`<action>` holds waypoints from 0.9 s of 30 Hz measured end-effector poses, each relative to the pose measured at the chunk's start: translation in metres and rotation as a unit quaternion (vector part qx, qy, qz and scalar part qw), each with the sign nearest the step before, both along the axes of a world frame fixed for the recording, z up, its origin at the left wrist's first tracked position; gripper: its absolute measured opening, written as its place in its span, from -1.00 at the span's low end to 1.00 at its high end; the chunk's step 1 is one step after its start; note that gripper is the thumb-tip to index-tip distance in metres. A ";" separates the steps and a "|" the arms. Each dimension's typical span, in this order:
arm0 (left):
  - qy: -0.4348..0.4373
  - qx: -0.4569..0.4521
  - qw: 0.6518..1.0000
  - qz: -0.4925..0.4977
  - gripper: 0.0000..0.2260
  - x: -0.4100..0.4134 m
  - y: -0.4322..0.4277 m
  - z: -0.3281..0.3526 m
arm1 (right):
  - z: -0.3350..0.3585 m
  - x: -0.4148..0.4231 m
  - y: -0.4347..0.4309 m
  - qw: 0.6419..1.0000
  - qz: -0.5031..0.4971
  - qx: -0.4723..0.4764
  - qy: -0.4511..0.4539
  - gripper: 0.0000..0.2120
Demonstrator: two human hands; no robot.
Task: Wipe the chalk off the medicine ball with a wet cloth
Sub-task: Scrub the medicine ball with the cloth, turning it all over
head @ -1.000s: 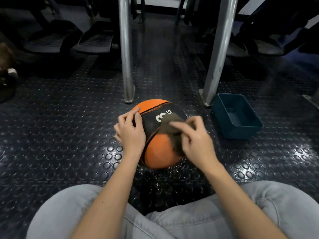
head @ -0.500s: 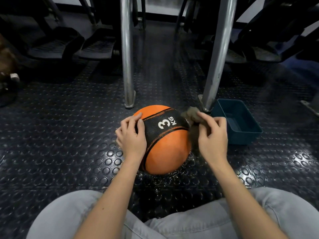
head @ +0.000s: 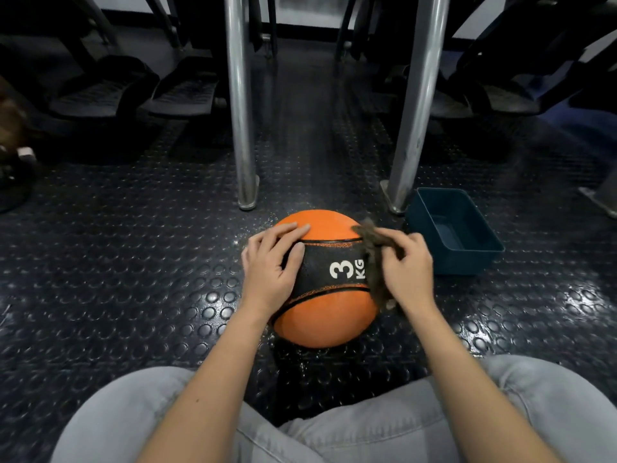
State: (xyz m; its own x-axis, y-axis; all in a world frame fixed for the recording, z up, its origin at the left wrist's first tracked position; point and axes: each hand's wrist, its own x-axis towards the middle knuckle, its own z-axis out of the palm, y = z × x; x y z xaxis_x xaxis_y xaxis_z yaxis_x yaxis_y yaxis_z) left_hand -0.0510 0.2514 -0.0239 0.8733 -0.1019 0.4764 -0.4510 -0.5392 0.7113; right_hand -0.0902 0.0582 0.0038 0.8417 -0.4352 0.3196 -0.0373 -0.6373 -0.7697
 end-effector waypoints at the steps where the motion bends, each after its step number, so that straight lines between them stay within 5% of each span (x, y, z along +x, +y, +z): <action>1: -0.002 0.009 1.000 -0.006 -0.69 0.001 0.003 0.001 | 0.001 0.001 -0.008 0.998 -0.050 0.015 0.031 -0.66; 3: 0.003 0.020 1.000 0.009 -0.66 0.004 0.009 0.002 | 0.009 0.000 -0.012 0.996 -0.078 0.038 0.012 -0.66; 9: 0.078 -0.045 0.990 0.108 -0.66 -0.002 0.000 0.024 | 0.004 -0.016 0.031 0.997 0.040 -0.054 -0.036 -0.71; 13: 0.125 -0.002 0.987 0.105 -0.67 -0.007 -0.010 0.021 | 0.004 -0.016 0.022 0.985 0.127 -0.079 -0.083 -0.74; 18: 0.130 -0.042 0.988 0.070 -0.68 -0.003 0.006 0.016 | 0.009 0.005 -0.007 0.994 -0.036 -0.053 0.086 -0.72; 23: 0.134 -0.059 0.987 0.070 -0.63 -0.002 0.009 0.014 | 0.026 -0.007 0.025 0.982 0.120 -0.081 -0.123 -0.66; 25: 0.135 -0.061 0.987 0.059 -0.60 -0.002 0.009 0.016 | 0.009 -0.001 0.020 0.980 0.135 -0.123 -0.074 -0.66; 27: 0.135 -0.058 0.988 0.053 -0.60 -0.003 0.007 0.018 | 0.000 0.005 0.001 0.984 0.036 -0.174 -0.001 -0.65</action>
